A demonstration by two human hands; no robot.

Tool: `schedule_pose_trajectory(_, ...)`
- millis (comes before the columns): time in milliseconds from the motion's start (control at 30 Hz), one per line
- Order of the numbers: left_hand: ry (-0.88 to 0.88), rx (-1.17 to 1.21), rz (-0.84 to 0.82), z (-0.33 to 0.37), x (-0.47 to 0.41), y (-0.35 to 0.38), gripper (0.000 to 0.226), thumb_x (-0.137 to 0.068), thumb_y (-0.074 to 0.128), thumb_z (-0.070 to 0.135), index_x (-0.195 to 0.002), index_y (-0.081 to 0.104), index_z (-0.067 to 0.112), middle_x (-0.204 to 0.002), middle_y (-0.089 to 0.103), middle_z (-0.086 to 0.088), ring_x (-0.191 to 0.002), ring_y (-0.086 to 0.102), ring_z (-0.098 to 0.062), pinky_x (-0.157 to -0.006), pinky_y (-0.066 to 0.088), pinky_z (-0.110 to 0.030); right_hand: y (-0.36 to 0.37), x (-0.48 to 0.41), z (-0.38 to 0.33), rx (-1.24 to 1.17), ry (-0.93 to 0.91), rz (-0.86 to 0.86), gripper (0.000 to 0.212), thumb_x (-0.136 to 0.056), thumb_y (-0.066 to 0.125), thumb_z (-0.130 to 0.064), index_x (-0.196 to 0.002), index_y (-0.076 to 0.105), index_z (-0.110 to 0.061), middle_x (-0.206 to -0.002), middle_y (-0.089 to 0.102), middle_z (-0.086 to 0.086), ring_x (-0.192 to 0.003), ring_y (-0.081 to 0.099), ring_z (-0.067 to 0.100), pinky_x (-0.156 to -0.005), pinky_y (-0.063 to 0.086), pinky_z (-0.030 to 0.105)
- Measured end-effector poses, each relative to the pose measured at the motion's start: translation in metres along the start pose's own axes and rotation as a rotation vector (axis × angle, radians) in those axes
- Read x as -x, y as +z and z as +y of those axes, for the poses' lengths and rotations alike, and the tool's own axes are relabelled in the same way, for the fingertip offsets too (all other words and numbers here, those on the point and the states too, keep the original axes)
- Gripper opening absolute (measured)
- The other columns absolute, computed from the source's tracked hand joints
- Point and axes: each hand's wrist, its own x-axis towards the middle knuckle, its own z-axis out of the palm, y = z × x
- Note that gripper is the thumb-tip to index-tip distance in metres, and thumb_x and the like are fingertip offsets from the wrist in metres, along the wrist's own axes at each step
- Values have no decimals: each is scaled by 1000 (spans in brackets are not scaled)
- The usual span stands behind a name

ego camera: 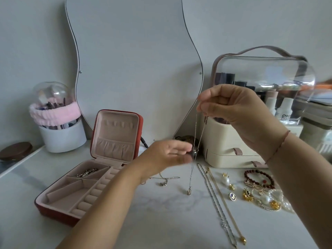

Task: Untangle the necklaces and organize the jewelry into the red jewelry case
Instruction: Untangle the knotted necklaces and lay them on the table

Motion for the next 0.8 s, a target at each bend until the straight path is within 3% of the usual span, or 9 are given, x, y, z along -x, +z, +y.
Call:
schedule_pose_trajectory(67,81,215,100,15,-1,5,46,-73,77,48,-113,69,26,-114,70,10,-111,61,-3,-100,42,-26,0,3,1,101,-21,-13,16,-79,66,7,-88,66,-6,-77,70,6,-74,67,14,-70,51,15)
schedule_pose_trajectory(133,106,313,144,29,-4,11,47,-66,77,45,-107,71,22,-105,74,2,-102,66,-11,-94,47,-28,0,6,2,247,-53,-17,15,-79,69,3,-89,68,-8,-82,72,8,-78,69,17,-77,55,20)
schedule_pose_trajectory(200,121,338,155,43,-6,13,38,-70,82,32,-101,72,14,-94,75,-4,-89,66,-15,-85,49,-26,0,9,2,376,-87,-29,15,-80,69,1,-89,69,-10,-81,72,5,-76,69,14,-77,55,21)
schedule_pose_trajectory(333,116,231,213,70,-8,5,12,-79,72,18,-90,72,12,-78,75,-1,-73,68,-9,-71,50,-17,-2,8,-1,510,-139,-13,16,-81,69,-2,-90,69,-16,-79,70,-2,-71,67,9,-75,55,22)
schedule_pose_trajectory(467,97,154,223,93,-8,3,11,-81,72,16,-87,71,7,-68,72,1,-63,65,-3,-65,49,-13,-2,5,-8,454,-158,37,15,-81,70,-4,-90,69,-15,-78,70,3,-68,65,15,-68,55,24)
schedule_pose_trajectory(567,106,98,240,110,-8,4,13,-84,71,16,-90,70,5,-66,67,0,-58,60,-2,-62,48,-12,0,5,-9,265,-132,110,16,-81,71,-7,-96,67,-10,-76,64,6,-55,54,3,-53,42,12)
schedule_pose_trajectory(667,123,71,280,124,-9,2,9,-89,65,17,-90,69,9,-65,64,2,-58,58,-3,-64,49,-13,-2,18,-2,88,-44,150,29,-82,67,-31,-106,65,-14,-87,66,7,-68,56,4,-62,46,16)
schedule_pose_trajectory(733,146,67,285,131,-10,1,11,-89,65,20,-80,67,14,-63,64,5,-61,58,-6,-68,49,-17,-3,37,8,118,32,95,41,-76,61,-46,-109,64,-22,-96,69,1,-81,61,3,-73,50,16)
schedule_pose_trajectory(800,158,82,297,137,-11,0,14,-89,67,21,-76,65,16,-62,64,6,-62,57,-9,-68,47,-20,0,59,25,190,121,4,53,-71,60,-48,-117,61,-21,-104,67,-12,-91,62,-8,-80,48,11)
